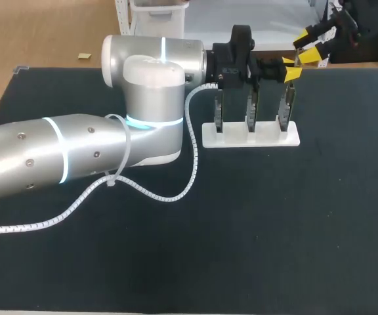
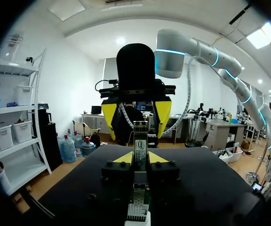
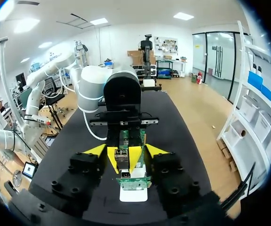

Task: Pick up the optical module with the left hand, and insert it into the network port with the right hand.

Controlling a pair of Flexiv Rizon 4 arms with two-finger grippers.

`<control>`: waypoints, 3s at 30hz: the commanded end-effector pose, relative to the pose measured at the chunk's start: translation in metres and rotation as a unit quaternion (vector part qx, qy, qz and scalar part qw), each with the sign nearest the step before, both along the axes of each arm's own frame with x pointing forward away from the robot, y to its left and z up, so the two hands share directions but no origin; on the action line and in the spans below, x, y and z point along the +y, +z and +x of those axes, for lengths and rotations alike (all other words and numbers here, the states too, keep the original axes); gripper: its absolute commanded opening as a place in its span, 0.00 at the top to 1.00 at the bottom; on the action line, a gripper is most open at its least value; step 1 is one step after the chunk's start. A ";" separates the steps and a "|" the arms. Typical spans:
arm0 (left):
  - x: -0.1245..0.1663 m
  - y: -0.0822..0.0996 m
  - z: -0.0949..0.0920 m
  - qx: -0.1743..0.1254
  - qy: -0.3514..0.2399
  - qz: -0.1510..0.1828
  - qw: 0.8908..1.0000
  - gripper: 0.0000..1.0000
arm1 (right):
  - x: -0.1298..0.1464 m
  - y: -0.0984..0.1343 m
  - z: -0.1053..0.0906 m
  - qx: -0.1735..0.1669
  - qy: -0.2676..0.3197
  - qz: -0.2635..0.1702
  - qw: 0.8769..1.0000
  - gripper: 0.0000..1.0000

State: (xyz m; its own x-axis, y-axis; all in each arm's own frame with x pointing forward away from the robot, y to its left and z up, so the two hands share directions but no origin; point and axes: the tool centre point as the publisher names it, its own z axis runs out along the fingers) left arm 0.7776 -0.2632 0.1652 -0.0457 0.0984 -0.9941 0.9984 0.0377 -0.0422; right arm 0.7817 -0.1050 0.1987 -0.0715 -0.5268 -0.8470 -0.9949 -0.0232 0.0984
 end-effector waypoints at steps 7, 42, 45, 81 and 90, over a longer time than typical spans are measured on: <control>0.000 0.000 -0.001 0.000 0.001 0.001 1.000 1.00 | 0.001 -0.002 0.000 0.000 0.004 -0.004 1.000 1.00; 0.016 0.000 -0.004 -0.012 0.005 0.041 0.999 0.00 | 0.004 -0.001 0.000 -0.003 -0.001 0.000 1.000 1.00; 0.019 0.000 -0.003 -0.022 0.006 0.066 0.998 0.00 | 0.003 -0.001 -0.001 -0.003 -0.002 0.000 1.000 1.00; 0.030 -0.036 -0.012 0.000 -0.021 0.248 0.968 0.00 | 0.000 -0.002 -0.002 -0.003 -0.006 0.001 1.000 1.00; 0.034 -0.037 -0.011 -0.002 -0.016 0.256 0.967 0.00 | 0.000 -0.002 -0.001 -0.004 -0.003 0.000 1.000 1.00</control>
